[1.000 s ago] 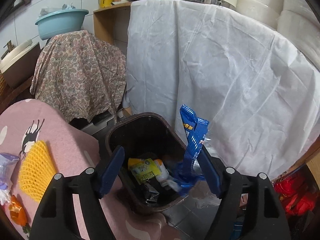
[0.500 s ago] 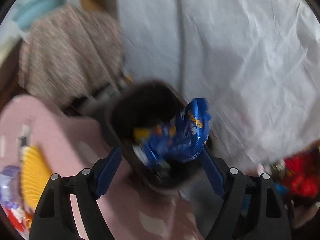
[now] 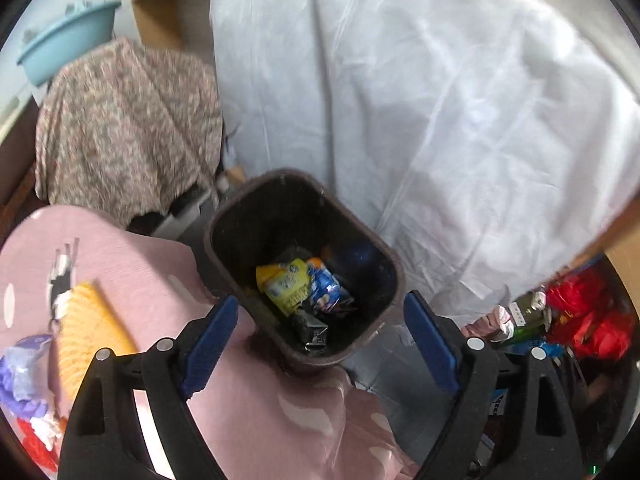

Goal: Collect trash
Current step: 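Return to the table and grasp the orange peel with the right tool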

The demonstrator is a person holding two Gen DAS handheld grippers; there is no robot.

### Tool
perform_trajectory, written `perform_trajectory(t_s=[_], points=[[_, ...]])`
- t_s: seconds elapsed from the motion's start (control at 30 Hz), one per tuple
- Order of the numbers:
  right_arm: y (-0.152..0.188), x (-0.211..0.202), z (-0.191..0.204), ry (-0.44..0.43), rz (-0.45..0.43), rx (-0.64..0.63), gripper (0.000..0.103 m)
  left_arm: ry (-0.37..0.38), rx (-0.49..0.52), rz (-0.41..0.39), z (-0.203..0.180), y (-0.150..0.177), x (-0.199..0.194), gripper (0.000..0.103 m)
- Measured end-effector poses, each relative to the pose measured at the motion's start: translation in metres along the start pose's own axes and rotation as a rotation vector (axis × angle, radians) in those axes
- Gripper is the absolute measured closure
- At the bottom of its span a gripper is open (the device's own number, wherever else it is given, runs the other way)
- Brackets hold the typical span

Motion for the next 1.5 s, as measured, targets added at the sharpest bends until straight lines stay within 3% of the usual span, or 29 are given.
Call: perform_trajectory(t_s=[0.23, 0.33, 0.47, 0.73, 0.83, 1.1, 1.33, 1.5], points=[[-0.012, 0.001, 0.040, -0.073, -0.020, -0.052, 0.012, 0.024, -0.049, -0.135, 0.026, 0.043, -0.060, 0.014], [-0.021, -0.001, 0.062, -0.095, -0.038, -0.090, 0.006, 0.030, -0.100, -0.179, 0.042, 0.063, -0.082, 0.014], [-0.030, -0.002, 0.088, -0.140, -0.040, -0.123, 0.006, 0.023, -0.188, -0.215, 0.074, 0.093, -0.100, 0.014], [-0.041, -0.003, 0.142, -0.217, -0.041, -0.216, 0.006, -0.112, -0.286, -0.258, 0.124, 0.148, -0.122, 0.014], [-0.044, 0.000, 0.161, -0.270, -0.024, -0.227, 0.006, -0.196, -0.315, -0.280, 0.140, 0.167, -0.133, 0.014], [-0.053, 0.015, 0.224, -0.391, 0.039, -0.307, 0.006, -0.329, -0.328, -0.275, 0.166, 0.204, -0.147, 0.014], [-0.072, 0.042, 0.257, -0.410, 0.093, -0.324, 0.006, -0.349, -0.381, -0.253, 0.188, 0.235, -0.150, 0.016], [-0.082, 0.069, 0.273, -0.370, 0.141, -0.367, 0.006, -0.315, -0.419, -0.235, 0.201, 0.253, -0.148, 0.025]])
Point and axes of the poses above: each gripper's, at about its wrist camera, not at the fingertips, and x roughly the way its jaws point, z to its left, y to its underside, the point moved 4 cm from there along x, roughly the way its jaws point, and after that the axes turned 8 degrees about -y, right-handed, at the moved point
